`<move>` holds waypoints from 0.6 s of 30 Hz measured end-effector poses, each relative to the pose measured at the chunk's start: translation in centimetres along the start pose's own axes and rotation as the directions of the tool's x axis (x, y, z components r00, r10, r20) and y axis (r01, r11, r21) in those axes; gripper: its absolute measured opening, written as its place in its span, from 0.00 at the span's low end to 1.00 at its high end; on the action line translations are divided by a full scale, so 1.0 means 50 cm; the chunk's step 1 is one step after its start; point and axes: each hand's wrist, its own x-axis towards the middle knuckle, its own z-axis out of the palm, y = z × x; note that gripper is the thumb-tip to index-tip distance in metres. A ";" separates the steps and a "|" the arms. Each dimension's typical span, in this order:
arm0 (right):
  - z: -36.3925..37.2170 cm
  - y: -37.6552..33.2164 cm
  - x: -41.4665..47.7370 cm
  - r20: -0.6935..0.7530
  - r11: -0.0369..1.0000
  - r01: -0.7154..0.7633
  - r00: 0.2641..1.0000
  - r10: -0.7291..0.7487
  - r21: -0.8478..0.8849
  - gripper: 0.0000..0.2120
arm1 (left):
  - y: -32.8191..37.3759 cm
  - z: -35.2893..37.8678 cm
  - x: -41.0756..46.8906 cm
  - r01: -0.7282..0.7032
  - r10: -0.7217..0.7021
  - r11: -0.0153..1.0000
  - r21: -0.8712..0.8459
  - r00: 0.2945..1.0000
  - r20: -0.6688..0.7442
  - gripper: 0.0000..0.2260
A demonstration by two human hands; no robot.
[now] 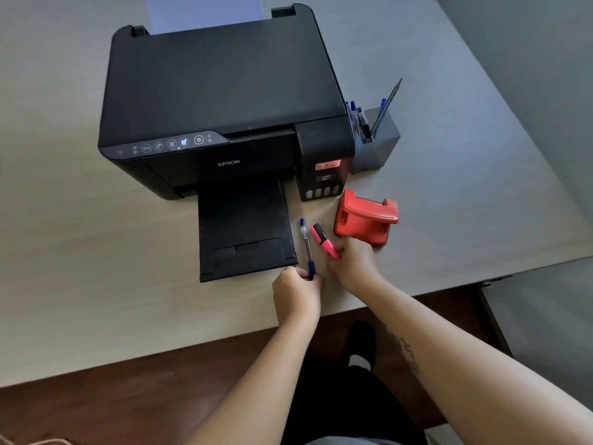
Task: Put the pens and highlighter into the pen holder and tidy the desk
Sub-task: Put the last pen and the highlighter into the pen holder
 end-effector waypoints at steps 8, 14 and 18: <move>-0.074 -0.009 -0.023 0.026 0.963 -0.034 0.999 0.028 0.268 0.07 | -0.002 -0.041 -0.029 -0.030 0.052 0.993 -0.116 0.980 0.191 0.03; -0.145 -0.043 -0.029 -0.030 0.907 0.016 1.000 -0.004 0.421 0.10 | 0.046 -0.067 -0.043 -0.229 0.255 0.965 -0.125 0.929 0.267 0.04; -0.207 -0.055 -0.022 -0.069 0.869 0.036 0.998 -0.002 0.494 0.07 | 0.099 -0.070 -0.051 -0.318 0.361 0.931 -0.178 0.873 0.326 0.09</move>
